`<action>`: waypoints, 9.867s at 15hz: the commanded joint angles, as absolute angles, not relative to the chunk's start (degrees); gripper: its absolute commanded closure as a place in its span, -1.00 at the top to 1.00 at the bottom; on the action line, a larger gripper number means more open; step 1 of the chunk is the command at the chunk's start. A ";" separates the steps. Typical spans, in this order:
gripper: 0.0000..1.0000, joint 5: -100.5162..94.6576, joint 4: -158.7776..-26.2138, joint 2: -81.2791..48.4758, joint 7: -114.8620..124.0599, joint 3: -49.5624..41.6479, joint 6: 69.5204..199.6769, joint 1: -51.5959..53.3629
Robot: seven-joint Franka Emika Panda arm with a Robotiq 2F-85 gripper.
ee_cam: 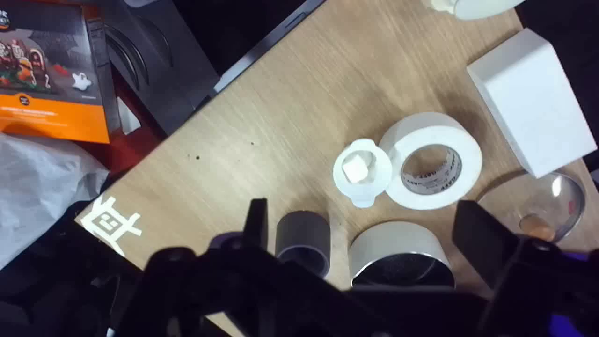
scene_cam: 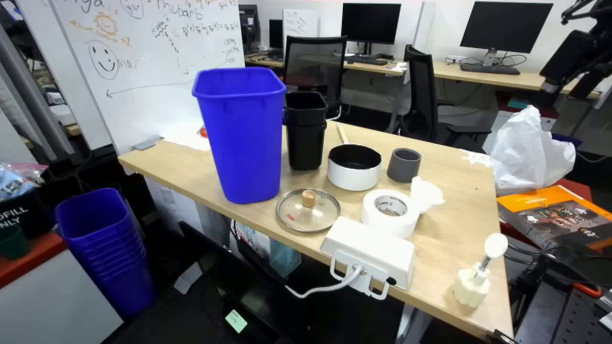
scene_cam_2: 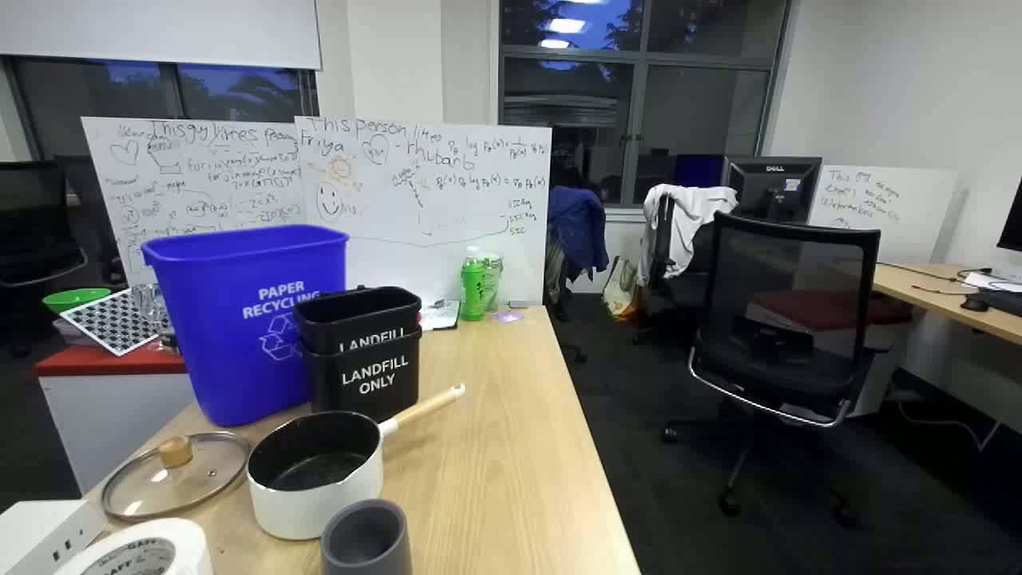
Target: Pick up the lid and put it on the pot
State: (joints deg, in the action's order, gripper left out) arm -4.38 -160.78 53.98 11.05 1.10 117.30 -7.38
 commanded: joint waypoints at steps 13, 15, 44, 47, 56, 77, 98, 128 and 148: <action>1.00 -3.40 -160.76 53.36 11.06 1.24 117.84 -6.87; 1.00 -2.49 -160.72 52.51 11.22 1.10 118.46 -6.27; 1.00 26.66 -159.71 25.59 -16.80 -10.47 153.77 22.02; 1.00 32.98 -159.16 22.11 -30.13 -21.02 154.83 34.44; 1.00 39.61 -154.64 11.09 -63.31 -38.40 156.69 51.33; 1.00 36.77 -156.14 13.84 -59.67 -37.36 154.54 49.27; 1.00 52.81 -146.33 -2.37 -100.32 -41.84 162.66 61.51; 1.00 72.78 -129.93 -25.63 -119.15 -37.76 159.82 57.14; 1.00 64.22 -111.43 -39.59 -110.21 -24.23 161.75 41.20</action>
State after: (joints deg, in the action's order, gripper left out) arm 63.64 -113.34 -38.62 -110.67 -24.80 163.10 42.22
